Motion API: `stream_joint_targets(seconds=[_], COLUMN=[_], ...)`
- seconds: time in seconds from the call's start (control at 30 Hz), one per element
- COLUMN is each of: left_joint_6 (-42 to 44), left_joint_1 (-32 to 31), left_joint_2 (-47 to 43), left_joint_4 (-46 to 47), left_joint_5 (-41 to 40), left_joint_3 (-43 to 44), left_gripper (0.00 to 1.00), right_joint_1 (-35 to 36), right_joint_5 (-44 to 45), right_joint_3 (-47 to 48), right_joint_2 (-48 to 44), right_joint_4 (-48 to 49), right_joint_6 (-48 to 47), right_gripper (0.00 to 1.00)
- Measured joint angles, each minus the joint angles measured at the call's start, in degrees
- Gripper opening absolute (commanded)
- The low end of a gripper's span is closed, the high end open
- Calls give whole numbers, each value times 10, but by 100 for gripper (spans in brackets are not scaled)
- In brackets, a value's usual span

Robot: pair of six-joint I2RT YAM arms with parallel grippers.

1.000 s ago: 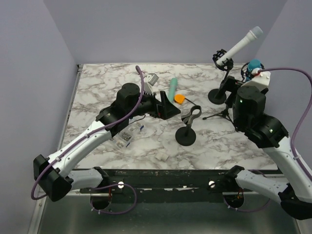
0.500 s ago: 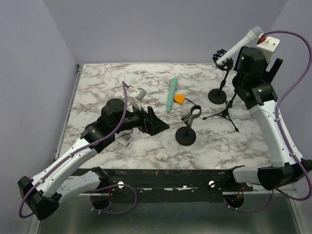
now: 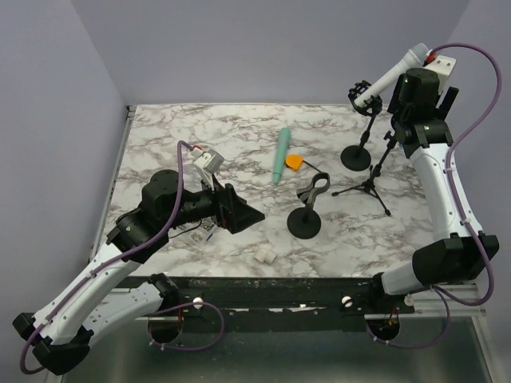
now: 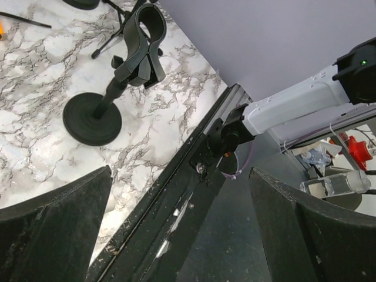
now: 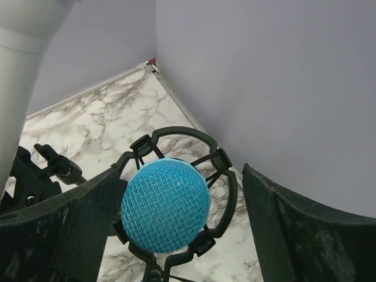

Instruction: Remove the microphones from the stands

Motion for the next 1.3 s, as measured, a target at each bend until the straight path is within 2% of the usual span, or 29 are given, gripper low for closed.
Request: stream_joint_targets(seconds=[0.07, 0.1, 0.17, 0.33, 0.5, 0.77, 0.9, 0.97, 1.13, 1.3], left_joint_6=[5, 7, 10, 12, 12, 11, 10, 10, 11, 21], left_joint_1=[0, 0, 0, 0, 0, 0, 0, 0, 0, 1], left_joint_2=[-5, -7, -12, -13, -4, 20, 36, 45, 55, 66], left_joint_4=[-10, -13, -17, -21, -20, -12, -7, -6, -1, -5], left_joint_5=[0, 0, 0, 0, 0, 2, 6, 6, 5, -11], left_joint_3=[10, 12, 18, 22, 22, 22, 32, 42, 72, 116], left_gripper=[99, 99, 99, 99, 99, 99, 99, 99, 99, 99], right_joint_1=[-6, -8, -9, -9, -9, -9, -9, -9, -9, -9], right_joint_5=[-18, -27, -40, -60, -85, -125, -170, -211, -361, -572], right_joint_3=[0, 2, 11, 40, 120, 329, 360, 356, 327, 269], right_joint_2=[9, 14, 21, 24, 25, 29, -1, -24, -83, -99], right_joint_4=[-2, -5, -14, -38, -90, -189, -217, -227, -234, -220], right_joint_6=[5, 6, 9, 16, 16, 26, 46, 60, 101, 146], right_gripper=[71, 60, 46, 26, 20, 8, 4, 1, 1, 1])
